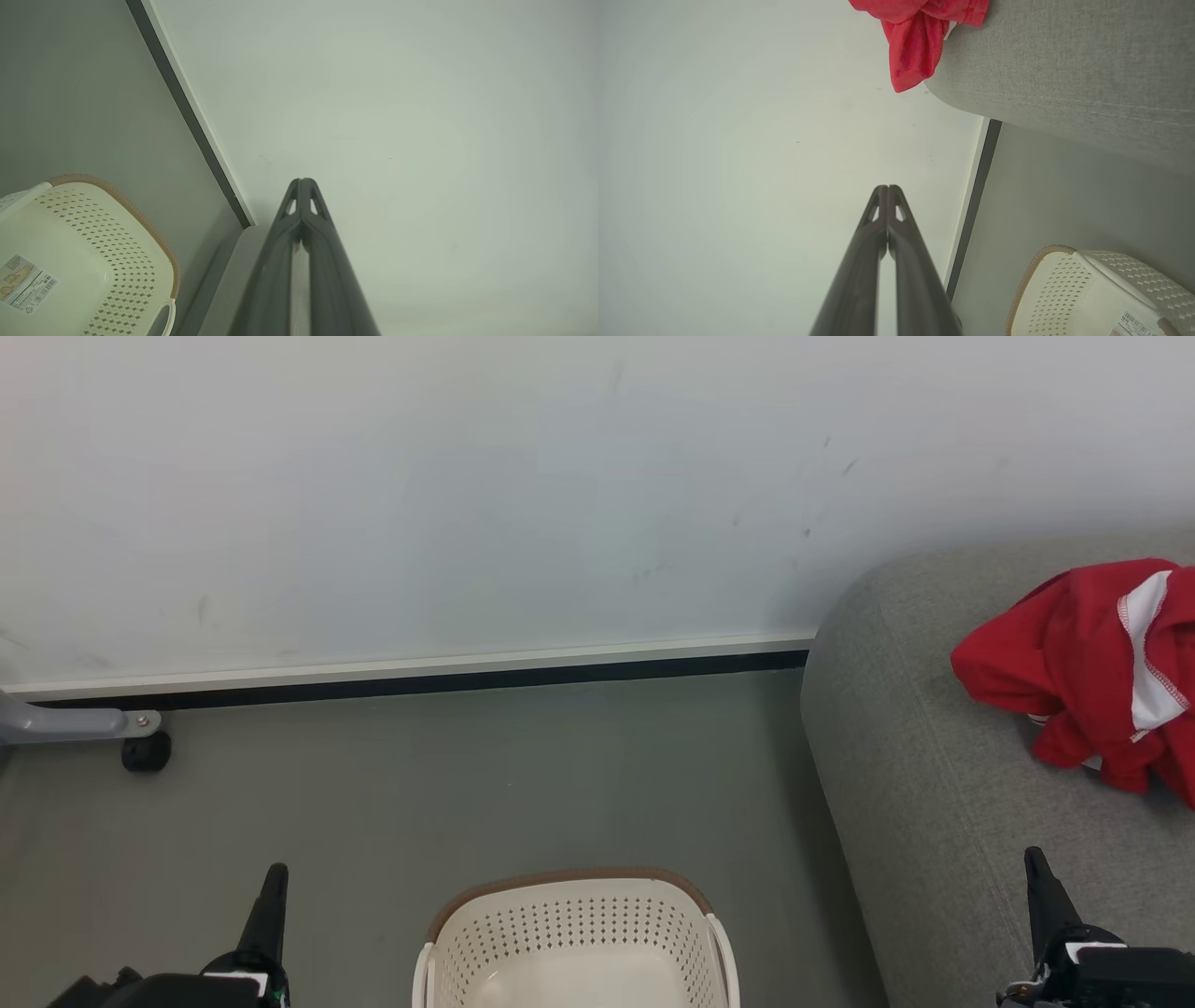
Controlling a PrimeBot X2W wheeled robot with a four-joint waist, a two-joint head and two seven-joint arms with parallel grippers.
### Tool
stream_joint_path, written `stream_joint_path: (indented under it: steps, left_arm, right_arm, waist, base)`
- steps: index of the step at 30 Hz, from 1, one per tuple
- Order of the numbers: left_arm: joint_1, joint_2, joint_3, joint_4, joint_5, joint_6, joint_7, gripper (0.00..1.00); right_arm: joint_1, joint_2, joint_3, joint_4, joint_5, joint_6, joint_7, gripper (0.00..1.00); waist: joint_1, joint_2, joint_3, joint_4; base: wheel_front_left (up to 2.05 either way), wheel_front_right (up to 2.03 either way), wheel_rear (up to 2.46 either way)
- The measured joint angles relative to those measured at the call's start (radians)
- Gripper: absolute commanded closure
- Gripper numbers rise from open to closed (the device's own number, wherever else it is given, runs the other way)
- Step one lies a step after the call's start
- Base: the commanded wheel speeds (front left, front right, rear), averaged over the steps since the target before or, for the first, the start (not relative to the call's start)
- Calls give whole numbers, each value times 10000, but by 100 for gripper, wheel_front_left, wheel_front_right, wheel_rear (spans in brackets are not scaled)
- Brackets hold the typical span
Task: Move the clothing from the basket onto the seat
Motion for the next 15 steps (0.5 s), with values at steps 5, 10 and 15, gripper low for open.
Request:
stream_joint_path:
  steps: [5, 10, 15]
  left_arm:
    - [-167, -65, 130, 61, -545, -157, 140, 100]
    - [-286, -140, 209, 115, -859, -211, 261, 100]
    - [-328, -159, 222, 123, -986, -245, 261, 100]
  right_arm:
    - [-23, 90, -205, 75, 545, 90, 150, 100]
    - [-110, 144, -360, 115, 1001, 192, 268, 100]
    - [-189, 155, -378, 121, 1014, 219, 278, 100]
  waist:
    - [-1, 0, 53, 19]
    - [-1, 0, 95, 34]
    - [-1, 0, 95, 35]
  base:
    - [0, 0, 0]
    - [0, 0, 0]
    - [0, 0, 0]
